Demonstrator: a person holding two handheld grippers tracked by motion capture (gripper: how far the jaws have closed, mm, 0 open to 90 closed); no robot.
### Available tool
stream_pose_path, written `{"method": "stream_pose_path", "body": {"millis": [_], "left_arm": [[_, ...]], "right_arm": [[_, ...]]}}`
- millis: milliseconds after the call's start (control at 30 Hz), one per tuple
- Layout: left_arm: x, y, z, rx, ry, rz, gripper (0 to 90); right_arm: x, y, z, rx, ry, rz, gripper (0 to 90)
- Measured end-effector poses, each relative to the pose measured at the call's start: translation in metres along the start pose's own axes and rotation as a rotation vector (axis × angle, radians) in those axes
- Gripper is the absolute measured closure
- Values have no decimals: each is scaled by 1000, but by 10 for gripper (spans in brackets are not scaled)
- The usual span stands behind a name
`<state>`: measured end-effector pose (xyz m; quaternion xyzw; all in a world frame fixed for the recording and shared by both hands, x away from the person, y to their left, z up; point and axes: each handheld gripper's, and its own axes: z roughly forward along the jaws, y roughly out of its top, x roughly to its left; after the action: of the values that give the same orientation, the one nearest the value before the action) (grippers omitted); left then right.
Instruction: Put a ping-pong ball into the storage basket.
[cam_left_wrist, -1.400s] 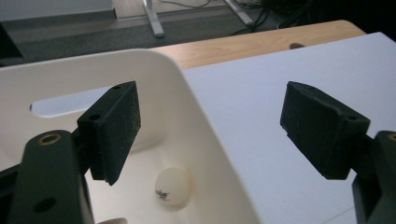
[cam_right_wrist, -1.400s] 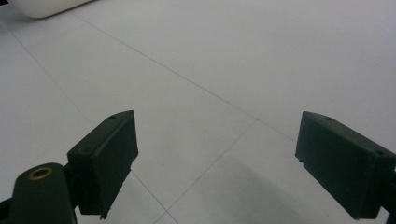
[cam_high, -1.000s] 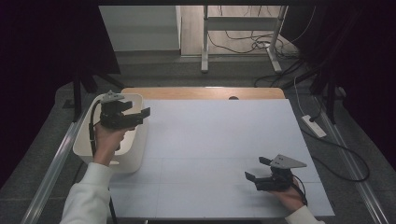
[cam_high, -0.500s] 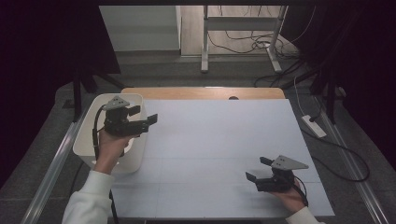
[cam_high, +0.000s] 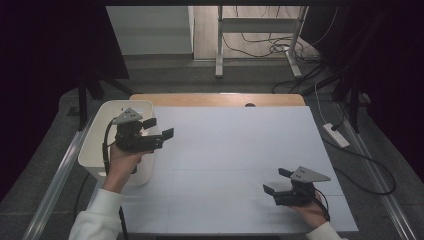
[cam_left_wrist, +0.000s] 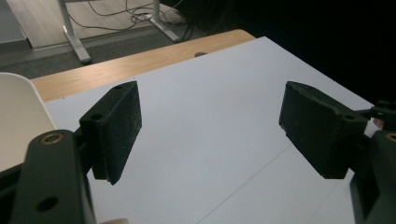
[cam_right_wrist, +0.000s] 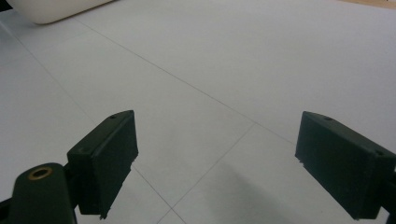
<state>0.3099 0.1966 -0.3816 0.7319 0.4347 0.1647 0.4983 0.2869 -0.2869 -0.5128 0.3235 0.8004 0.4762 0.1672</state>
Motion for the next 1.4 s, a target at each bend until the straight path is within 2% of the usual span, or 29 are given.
{"method": "stream_pose_path", "body": {"millis": [400, 700, 933, 1000, 1067, 1300, 1400], "left_arm": [[-16, -10, 6, -7, -57, 23, 217], [-39, -21, 9, -18, -120, 60, 223], [-53, -33, 12, -13, -142, 74, 223], [-58, -38, 12, -8, -141, 98, 222], [-59, -41, 13, -8, -143, 103, 222], [-66, -57, 17, -5, -169, 92, 222], [-68, -66, 20, 6, -168, 95, 221]], "right_arm": [[0, 0, 0, 4, -5, -5, 127], [0, -1, 0, 7, -11, -7, 127], [0, -1, 0, 11, -16, -6, 127], [0, -1, 0, 11, -17, -7, 127], [0, -1, 0, 12, -16, -5, 127], [0, -1, 0, 11, -15, -5, 127], [0, -1, 0, 12, -15, -5, 127]]}}
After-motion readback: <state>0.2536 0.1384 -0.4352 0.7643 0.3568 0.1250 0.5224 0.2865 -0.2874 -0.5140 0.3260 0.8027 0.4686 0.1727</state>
